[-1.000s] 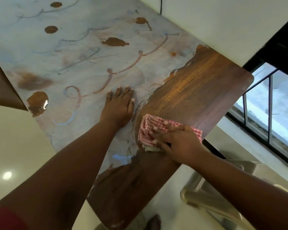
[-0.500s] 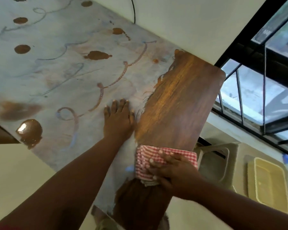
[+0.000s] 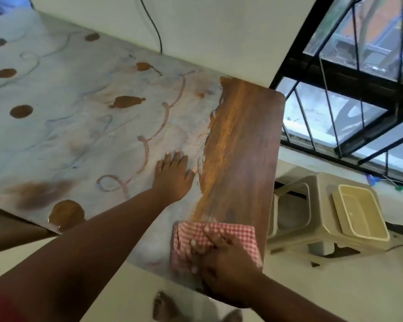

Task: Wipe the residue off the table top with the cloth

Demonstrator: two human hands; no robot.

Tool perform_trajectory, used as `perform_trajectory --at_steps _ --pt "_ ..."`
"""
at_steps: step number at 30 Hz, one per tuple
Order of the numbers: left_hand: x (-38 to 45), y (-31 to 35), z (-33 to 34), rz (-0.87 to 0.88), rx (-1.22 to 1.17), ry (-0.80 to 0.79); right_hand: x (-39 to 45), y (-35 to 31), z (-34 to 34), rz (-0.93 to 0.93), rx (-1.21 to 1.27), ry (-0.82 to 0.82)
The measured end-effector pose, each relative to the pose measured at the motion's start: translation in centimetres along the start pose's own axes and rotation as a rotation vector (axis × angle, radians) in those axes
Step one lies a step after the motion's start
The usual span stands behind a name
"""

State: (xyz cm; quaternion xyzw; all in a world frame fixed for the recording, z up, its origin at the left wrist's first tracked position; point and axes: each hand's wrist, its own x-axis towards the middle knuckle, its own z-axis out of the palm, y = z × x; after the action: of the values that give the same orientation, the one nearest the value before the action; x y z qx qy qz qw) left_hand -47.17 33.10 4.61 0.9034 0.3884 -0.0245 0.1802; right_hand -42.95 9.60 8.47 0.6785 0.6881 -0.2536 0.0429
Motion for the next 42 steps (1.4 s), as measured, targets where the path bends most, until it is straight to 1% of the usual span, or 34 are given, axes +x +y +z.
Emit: perform_trajectory --at_steps 2,3,5,6,7,10,12,16,17,18,20,23,25,26,27,29,31,32,35,37,39,42 --pt "-0.6 -1.3 0.0 0.152 0.158 0.027 -2.2 0.4 0.9 0.046 -0.044 0.045" --pt "-0.8 -1.8 0.2 0.221 0.211 0.034 -2.9 1.3 0.8 0.105 0.007 0.049" --pt "-1.0 -2.5 0.8 0.292 0.219 0.064 -2.9 3.2 0.3 0.176 0.103 0.125" --pt "-1.0 -2.7 0.9 0.290 0.197 0.058 -2.3 3.9 -0.3 0.210 0.147 0.209" --pt "-1.1 -2.7 1.0 0.281 0.174 0.048 -1.3 4.4 -0.9 0.258 0.178 0.241" --pt "-1.0 -2.7 1.0 0.268 0.129 0.058 2.1 4.4 -1.5 0.341 0.210 0.209" --pt "-1.1 -2.9 1.0 0.279 0.108 0.067 3.1 2.9 -1.2 0.353 0.187 0.193" --pt "-1.0 -3.0 1.1 0.287 0.091 0.075 0.0 -2.8 2.0 0.189 0.148 0.196" --pt "-1.1 -3.1 1.2 0.283 0.091 0.074 -1.1 -3.8 3.4 0.157 0.132 0.219" --pt "-1.1 -3.1 1.2 0.285 0.088 0.073 -2.3 -4.2 4.3 0.160 0.158 0.196" --pt "-1.2 -3.1 1.2 0.291 0.081 0.076 -4.2 -3.8 5.5 0.216 0.192 0.243" --pt "-1.2 -3.0 1.1 0.277 0.087 0.077 -5.1 -2.0 4.6 0.292 0.375 0.286" --pt "-1.2 -2.9 1.0 0.278 0.071 0.107 -4.1 -1.5 3.8 0.342 0.398 0.404" --pt "-1.2 -2.9 1.0 0.290 0.059 0.130 -3.1 -1.5 3.6 0.350 0.370 0.462" --pt "-1.1 -3.0 1.2 0.306 0.051 0.152 -1.9 -1.8 3.1 0.372 0.337 0.483" --pt "-1.1 -3.0 1.2 0.320 0.041 0.187 1.3 -2.4 2.5 0.419 0.272 0.456" --pt "-1.0 -3.1 1.3 0.312 0.038 0.179 4.1 -3.5 2.9 0.373 0.190 0.396" --pt "-0.8 -3.0 1.3 0.312 0.045 0.174 4.7 -4.6 3.1 0.330 0.151 0.391" --pt "-0.7 -3.0 1.4 0.318 0.040 0.179 3.0 -8.4 5.4 0.298 0.220 0.411" --pt "-0.6 -3.1 1.4 0.328 0.034 0.188 0.1 -9.2 6.8 0.291 0.270 0.453" --pt "-0.5 -3.1 1.4 0.340 0.028 0.201 -2.4 -7.8 6.7 0.355 0.313 0.502" --pt "-0.4 -3.2 1.3 0.349 0.046 0.195 -3.1 -4.0 4.4 0.544 0.323 0.512"
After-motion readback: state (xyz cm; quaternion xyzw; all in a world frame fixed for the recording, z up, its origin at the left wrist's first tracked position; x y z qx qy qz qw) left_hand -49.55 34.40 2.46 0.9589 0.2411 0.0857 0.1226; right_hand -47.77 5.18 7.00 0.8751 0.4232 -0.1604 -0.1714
